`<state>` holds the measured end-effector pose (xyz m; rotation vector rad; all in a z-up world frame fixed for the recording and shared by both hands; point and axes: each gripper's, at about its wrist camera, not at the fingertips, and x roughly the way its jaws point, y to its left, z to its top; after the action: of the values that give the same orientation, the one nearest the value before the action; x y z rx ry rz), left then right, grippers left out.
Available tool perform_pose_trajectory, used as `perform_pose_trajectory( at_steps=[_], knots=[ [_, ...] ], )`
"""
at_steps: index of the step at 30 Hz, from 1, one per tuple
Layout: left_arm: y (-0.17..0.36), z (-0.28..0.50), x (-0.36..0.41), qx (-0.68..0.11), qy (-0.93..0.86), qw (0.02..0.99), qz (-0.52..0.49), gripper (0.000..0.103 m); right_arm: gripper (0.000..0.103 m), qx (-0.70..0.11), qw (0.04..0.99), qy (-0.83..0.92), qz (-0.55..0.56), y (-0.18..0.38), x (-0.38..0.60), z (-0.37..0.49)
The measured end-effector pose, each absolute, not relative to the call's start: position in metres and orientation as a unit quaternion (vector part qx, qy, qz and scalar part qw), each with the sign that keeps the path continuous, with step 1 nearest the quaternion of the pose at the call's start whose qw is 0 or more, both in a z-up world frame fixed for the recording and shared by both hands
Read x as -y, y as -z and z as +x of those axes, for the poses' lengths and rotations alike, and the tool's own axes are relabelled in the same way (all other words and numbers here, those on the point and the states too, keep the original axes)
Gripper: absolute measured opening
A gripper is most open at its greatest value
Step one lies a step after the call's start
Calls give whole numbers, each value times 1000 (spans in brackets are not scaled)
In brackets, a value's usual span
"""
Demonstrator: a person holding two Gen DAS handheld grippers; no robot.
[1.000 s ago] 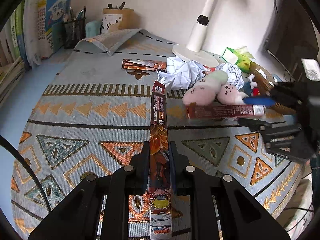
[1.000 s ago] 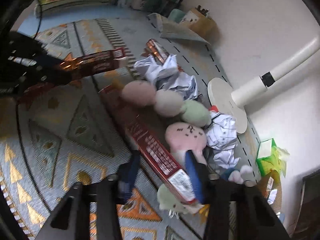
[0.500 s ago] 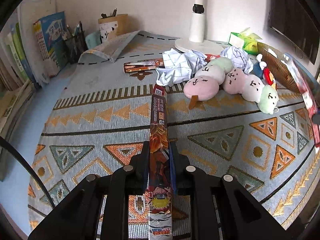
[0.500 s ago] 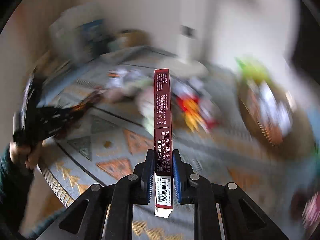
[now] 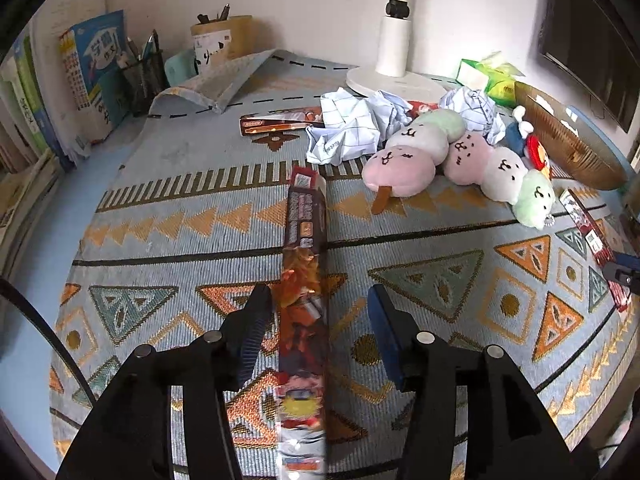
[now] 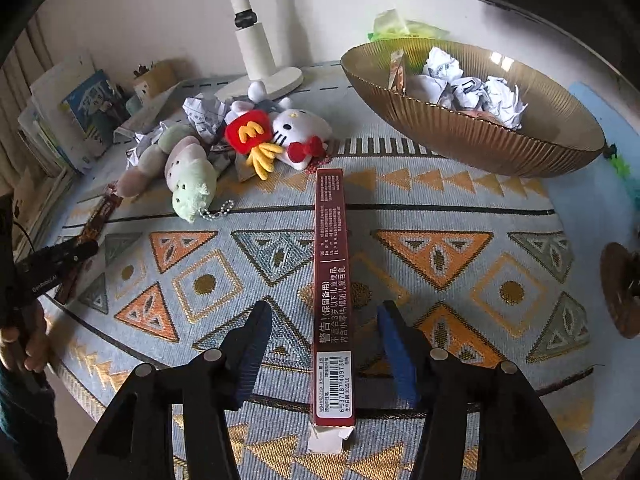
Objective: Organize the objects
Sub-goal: 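Hold the snack box in the left gripper while the right gripper grasps a dark red box, then carry both boxes to the amber bowl and lower them in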
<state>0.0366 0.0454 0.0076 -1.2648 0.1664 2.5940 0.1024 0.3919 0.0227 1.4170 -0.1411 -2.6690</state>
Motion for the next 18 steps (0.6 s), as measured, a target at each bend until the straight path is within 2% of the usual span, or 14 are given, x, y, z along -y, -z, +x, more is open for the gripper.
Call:
perform_pose_trajectory(
  at_steps=[2,3,4,5,11,18],
  knots=[
    [-9,34,-47,-47,-890,112,-439,47,54,59,54,883,463,-22,-393,99],
    [-10,34,-48,-50,-889,110,-441,38,53,65,50,885,459,-22,-394,99],
    [-12,34,-51,-55,-889,109,-441,23,40,70,44,886,456,-21,-395,100],
    [-13,34,-53,-58,-887,113,-444,17,18,74,34,888,452,-20,-395,98],
    [-37,53,-70,-66,-892,131,-428,14,17,62,54,893,443,-21,-380,105],
    [-103,66,-115,-37,-903,221,-366,14,17,71,80,913,393,-60,-378,123]
  ],
)
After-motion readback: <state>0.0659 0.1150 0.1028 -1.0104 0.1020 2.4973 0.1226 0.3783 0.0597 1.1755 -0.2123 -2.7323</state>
